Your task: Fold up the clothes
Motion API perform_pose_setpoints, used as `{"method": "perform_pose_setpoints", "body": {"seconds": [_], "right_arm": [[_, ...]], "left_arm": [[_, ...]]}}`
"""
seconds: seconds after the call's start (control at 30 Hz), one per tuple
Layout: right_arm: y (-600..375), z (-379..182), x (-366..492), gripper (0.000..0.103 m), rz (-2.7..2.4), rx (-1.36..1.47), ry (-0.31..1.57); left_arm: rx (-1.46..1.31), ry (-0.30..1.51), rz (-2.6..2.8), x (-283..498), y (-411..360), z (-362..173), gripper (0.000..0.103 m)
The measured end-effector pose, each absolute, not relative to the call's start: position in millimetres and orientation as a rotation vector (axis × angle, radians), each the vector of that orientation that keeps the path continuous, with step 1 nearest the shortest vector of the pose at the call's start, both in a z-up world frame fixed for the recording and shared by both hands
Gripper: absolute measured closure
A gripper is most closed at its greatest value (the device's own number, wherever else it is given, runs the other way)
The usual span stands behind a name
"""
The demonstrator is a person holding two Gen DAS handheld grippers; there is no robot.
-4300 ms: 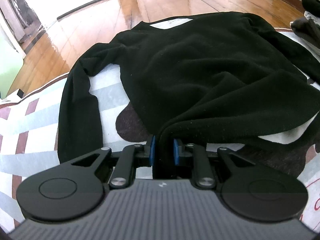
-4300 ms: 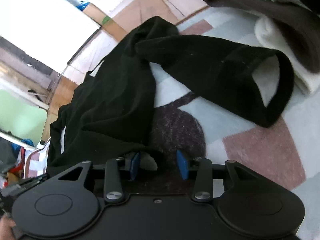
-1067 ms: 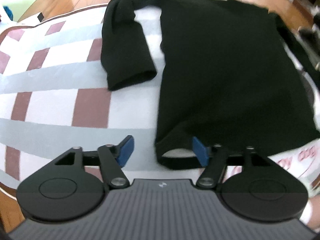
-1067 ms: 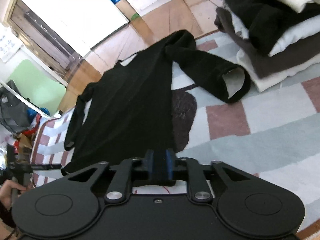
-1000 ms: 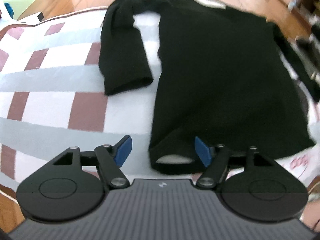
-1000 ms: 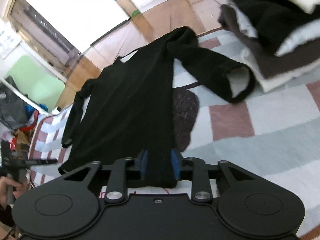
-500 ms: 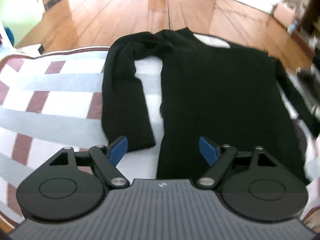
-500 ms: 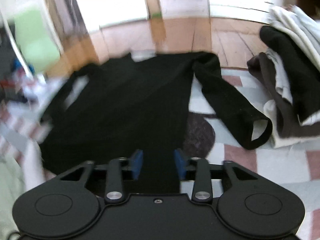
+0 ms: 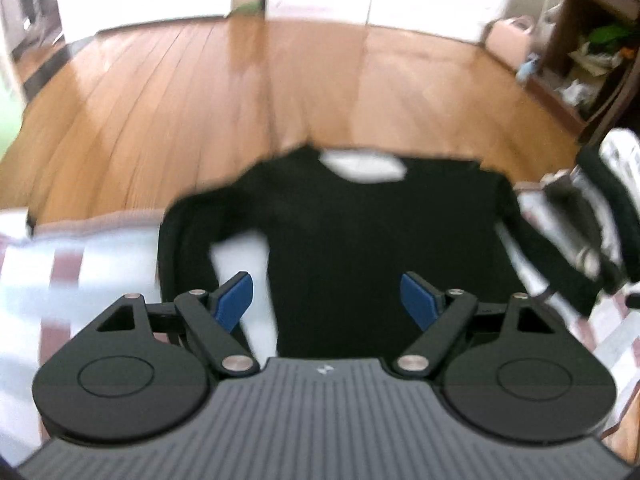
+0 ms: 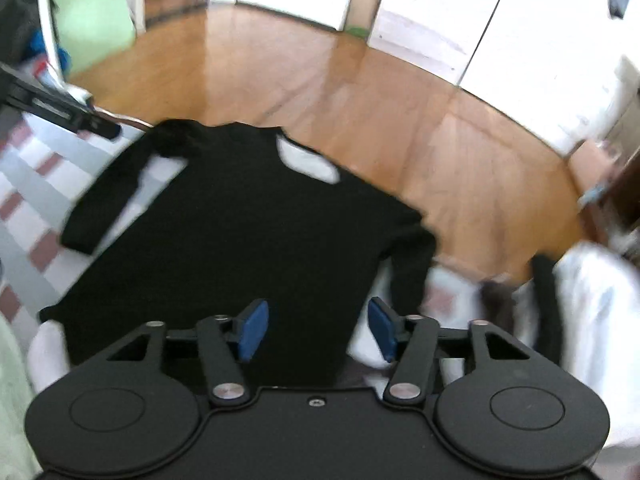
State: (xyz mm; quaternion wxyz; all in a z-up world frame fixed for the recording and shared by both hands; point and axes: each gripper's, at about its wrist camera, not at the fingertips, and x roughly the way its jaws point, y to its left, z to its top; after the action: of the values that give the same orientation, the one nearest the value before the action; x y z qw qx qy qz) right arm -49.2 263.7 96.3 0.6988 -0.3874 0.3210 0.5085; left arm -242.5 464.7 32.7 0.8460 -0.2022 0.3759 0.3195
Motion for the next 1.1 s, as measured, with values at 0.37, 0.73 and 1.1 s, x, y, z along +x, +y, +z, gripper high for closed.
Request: {"method": "perform_pose_setpoints", "body": {"seconds": [0.37,0.73,1.1], "right_arm": [[404,114,-25,0.048,1.113,-0.887,0.892],[464,22,27,0.099,1.032,-0.697,0.987],[441,-37,101,0.091,1.053,-0.35,1.052]], "left_arm": [[-0.239,0.898,0.597,-228,510,65,0.014],[-0.426,0.916,0.707,-197,579,-15,0.014],[-0.461,0.784,0.854,-190,622,-107,0.038]]}}
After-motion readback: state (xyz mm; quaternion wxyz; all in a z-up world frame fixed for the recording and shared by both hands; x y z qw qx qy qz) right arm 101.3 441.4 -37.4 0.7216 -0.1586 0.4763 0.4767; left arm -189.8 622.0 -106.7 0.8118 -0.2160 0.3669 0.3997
